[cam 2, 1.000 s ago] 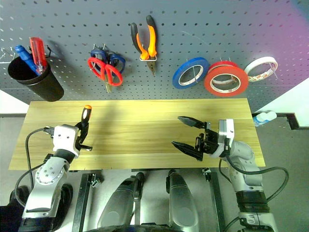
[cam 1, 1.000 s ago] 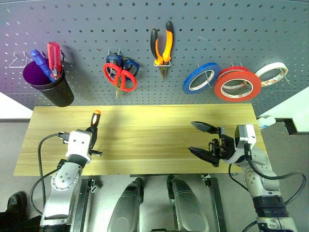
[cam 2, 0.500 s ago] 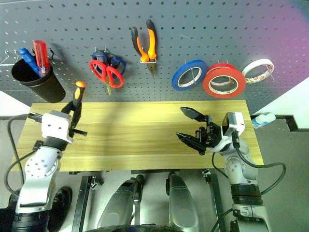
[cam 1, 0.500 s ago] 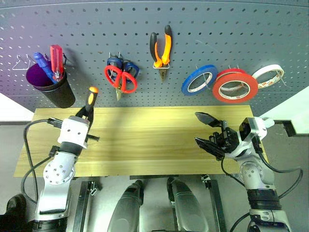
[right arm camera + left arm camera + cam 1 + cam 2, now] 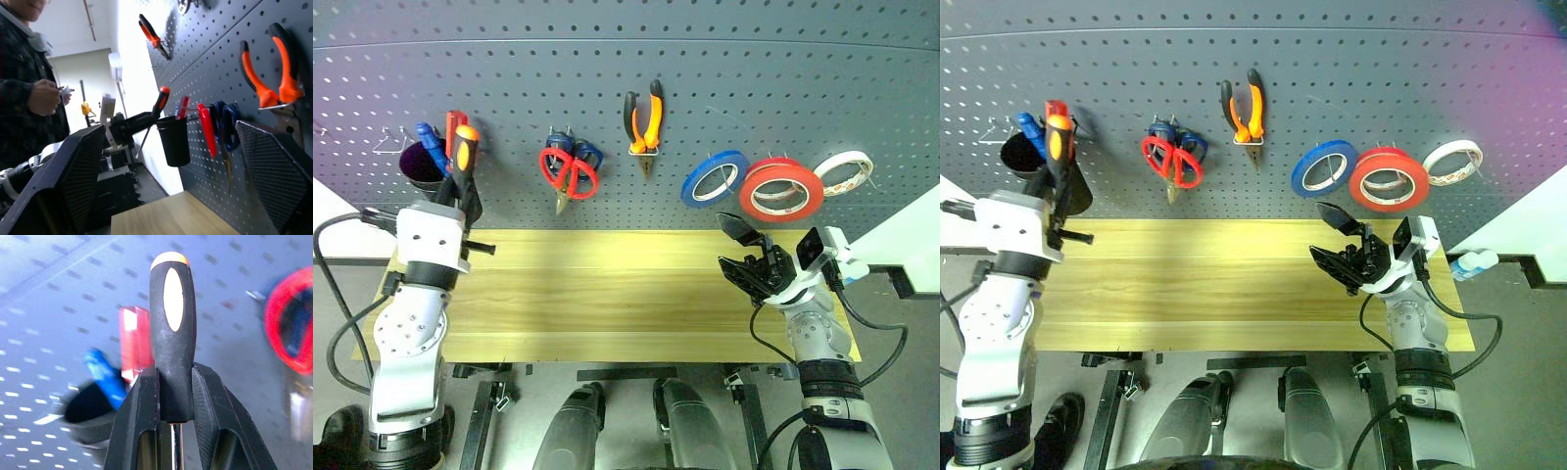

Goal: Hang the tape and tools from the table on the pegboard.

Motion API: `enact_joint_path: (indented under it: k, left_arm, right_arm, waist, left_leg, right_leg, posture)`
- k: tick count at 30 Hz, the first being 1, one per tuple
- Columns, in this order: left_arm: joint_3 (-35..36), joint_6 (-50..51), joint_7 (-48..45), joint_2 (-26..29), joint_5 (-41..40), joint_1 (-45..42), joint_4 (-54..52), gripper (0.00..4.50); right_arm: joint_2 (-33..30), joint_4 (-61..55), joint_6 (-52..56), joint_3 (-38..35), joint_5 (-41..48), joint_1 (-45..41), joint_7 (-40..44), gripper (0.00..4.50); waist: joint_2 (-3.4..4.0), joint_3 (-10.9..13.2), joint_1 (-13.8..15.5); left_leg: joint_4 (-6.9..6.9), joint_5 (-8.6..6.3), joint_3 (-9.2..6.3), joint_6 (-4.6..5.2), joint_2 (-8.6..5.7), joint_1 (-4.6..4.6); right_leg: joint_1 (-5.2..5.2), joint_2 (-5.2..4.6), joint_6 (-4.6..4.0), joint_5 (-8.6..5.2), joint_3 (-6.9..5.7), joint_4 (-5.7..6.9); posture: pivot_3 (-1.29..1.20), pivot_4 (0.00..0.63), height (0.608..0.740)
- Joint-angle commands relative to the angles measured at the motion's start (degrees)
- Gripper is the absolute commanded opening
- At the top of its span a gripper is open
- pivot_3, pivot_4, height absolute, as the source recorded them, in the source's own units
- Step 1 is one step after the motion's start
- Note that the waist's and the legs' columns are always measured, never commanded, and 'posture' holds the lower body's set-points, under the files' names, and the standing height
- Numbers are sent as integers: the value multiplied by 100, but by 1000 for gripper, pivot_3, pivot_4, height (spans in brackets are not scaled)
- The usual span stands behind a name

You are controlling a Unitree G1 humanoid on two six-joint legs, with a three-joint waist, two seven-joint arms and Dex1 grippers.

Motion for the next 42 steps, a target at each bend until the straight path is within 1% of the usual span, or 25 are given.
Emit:
enact_joint_path:
  k: [1, 10, 13, 17, 18, 22, 24, 27, 30, 33, 37, 39, 42]
  left_arm:
    - [330, 28, 34, 234, -113, -292, -185, 527]
    - [485, -112, -93, 632, -354, -1136, 423, 527]
    - [468, -277, -113, 769, -360, -1445, 812, 527]
    - [330, -521, -169, 923, -329, -1873, 1332, 527]
    - [294, -614, -202, 958, -332, -1996, 1493, 527]
    - [215, -969, -273, 1085, -326, -2466, 2157, 527]
    - [127, -1147, -317, 1069, -344, -2661, 2413, 527]
    - [13, -1438, -368, 1035, -314, -2843, 2837, 527]
    - [-100, -1748, -409, 1026, -293, -3005, 3326, 527]
    - [-207, -1983, -410, 976, -253, -3115, 3809, 527]
    - [-291, -2162, -361, 925, -213, -3144, 4087, 527]
    - [-342, -2200, -279, 853, -140, -3110, 4213, 527]
    - [-402, -2252, -286, 789, -131, -3003, 4249, 527]
  right_arm:
    - [89, 61, -62, -106, 27, -93, 128, 4500]
    - [213, 124, 142, -265, 167, -175, 88, 4500]
    - [271, 72, 170, -265, 158, -139, 85, 4500]
    - [327, -45, 300, -280, 224, -65, 18, 4500]
    - [340, -61, 261, -267, 182, -38, 23, 4500]
    - [400, -203, 347, -292, 246, 69, -44, 4500]
    - [432, -274, 367, -310, 266, 116, -84, 4500]
    - [483, -401, 495, -336, 371, 186, -136, 4500]
    - [509, -490, 416, -295, 287, 289, -143, 4500]
    - [567, -611, 499, -370, 400, 375, -314, 4500]
    - [628, -838, 527, -341, 404, 540, -420, 4500]
    - [696, -922, 599, -377, 501, 609, -551, 4500]
    - [679, -1029, 570, -321, 418, 709, -565, 4500]
  waist:
    - [4, -54, 20]
    - [3, -184, 119]
    - [5, -199, 116]
    - [4, -199, 108]
    - [5, -199, 108]
    - [6, -202, 103]
    - [5, -202, 99]
    - [5, -203, 95]
    - [6, -204, 72]
    - [5, -204, 58]
    - [5, -204, -29]
    - [5, -204, -44]
    - [5, -204, -62]
  left_leg:
    - [1, 1, -1, -1, 0, 0]
    - [12, 7, 1, -11, -1, 13]
    - [13, 8, 6, -12, -2, 30]
    - [8, 1, 7, 0, -1, 84]
    - [9, -7, 6, 13, -1, 84]
    - [12, -6, 6, 13, -1, 85]
    - [12, 8, 6, -12, -1, 85]
    - [13, 8, 8, -12, -1, 85]
    - [14, 8, 8, -12, -1, 85]
    - [14, 8, 8, -11, -1, 85]
    - [14, 6, 9, -8, -1, 84]
    - [14, 4, 8, -4, -1, 84]
    - [14, -6, 8, 13, -1, 84]
  right_leg:
    - [0, 0, 0, 0, 0, 0]
    - [5, 2, -2, 2, 0, 27]
    - [15, 2, -2, 2, 0, 35]
    - [64, 5, -3, 2, 1, 34]
    - [64, 6, -3, 2, 1, 35]
    - [63, 6, -5, 3, 1, 41]
    - [62, 6, -5, 3, 2, 41]
    - [62, 5, -5, 3, 3, 41]
    - [62, 5, -5, 3, 3, 43]
    - [61, 5, -5, 3, 3, 45]
    - [61, 5, -5, 3, 4, 44]
    - [61, 5, -5, 3, 4, 45]
    - [59, 5, -5, 3, 4, 48]
  posture:
    - [49, 152, 740]
    - [37, 138, 740]
    - [38, 139, 740]
    - [27, 147, 740]
    - [27, 147, 740]
    - [13, 145, 740]
    - [10, 147, 740]
    - [5, 146, 740]
    - [-9, 151, 740]
    - [-21, 155, 740]
    - [-30, 162, 740]
    - [-34, 166, 740]
    - [-38, 169, 740]
